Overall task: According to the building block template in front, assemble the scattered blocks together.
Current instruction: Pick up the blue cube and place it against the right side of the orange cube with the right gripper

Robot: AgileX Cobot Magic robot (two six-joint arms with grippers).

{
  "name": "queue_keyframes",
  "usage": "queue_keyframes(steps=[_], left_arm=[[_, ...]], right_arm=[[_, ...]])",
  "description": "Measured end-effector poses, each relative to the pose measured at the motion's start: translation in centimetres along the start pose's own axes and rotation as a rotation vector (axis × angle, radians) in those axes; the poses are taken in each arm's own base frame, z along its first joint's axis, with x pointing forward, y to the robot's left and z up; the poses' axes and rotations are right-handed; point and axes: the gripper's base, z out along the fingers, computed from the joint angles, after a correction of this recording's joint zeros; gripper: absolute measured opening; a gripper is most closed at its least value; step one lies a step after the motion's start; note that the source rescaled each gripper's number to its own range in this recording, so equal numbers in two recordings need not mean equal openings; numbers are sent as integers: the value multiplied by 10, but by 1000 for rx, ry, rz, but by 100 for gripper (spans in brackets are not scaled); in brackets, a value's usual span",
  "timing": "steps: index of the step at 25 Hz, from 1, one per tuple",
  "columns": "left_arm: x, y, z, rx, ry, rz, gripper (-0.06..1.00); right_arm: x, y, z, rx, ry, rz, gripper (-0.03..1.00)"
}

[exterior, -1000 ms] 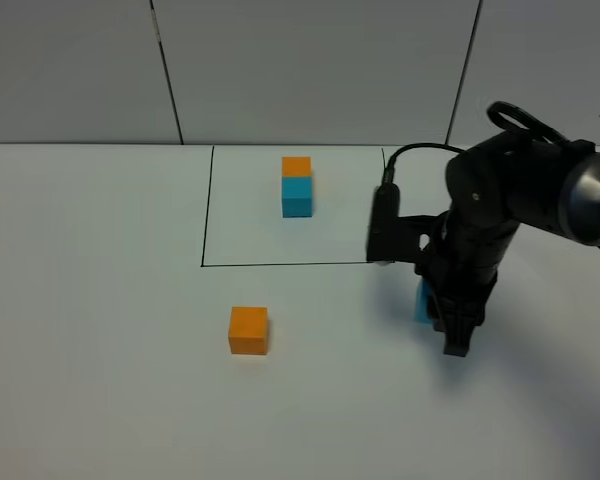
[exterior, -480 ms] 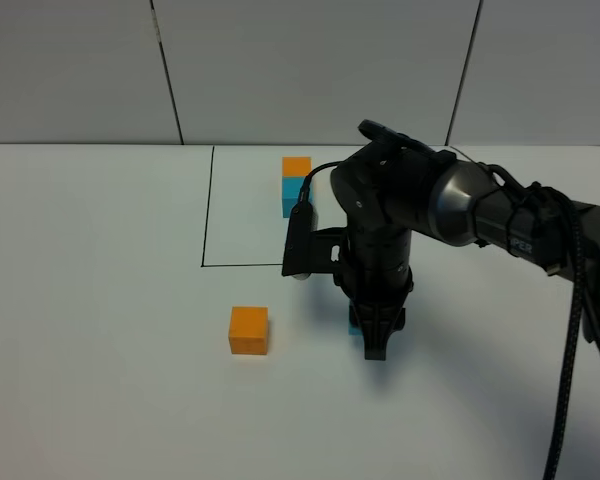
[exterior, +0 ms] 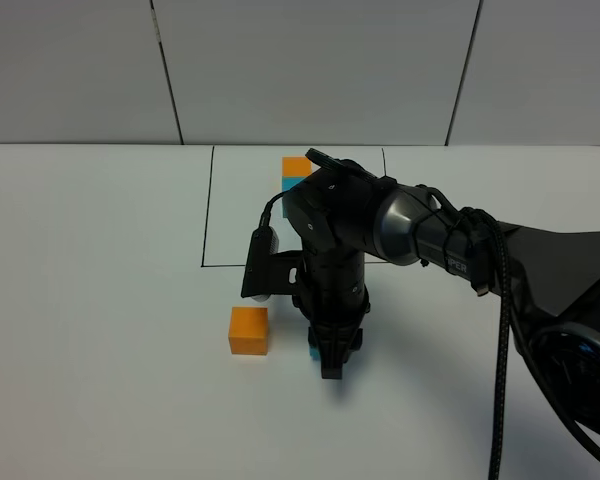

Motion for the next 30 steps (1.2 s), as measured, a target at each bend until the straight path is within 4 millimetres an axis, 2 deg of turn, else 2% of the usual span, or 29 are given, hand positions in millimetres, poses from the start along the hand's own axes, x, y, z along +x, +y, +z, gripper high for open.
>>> queue_keyframes(steps=[10,20,30], left_arm=[[0,0,0,0,0,0,97],[0,0,0,0,0,-1,97],[0,0,0,0,0,-1,97]], right_arm=[[-14,-6,17,-10,-31,11,0],[-20,-8,16,-24,-63,29,0],[-26,-1,16,-24,-64,9,0]])
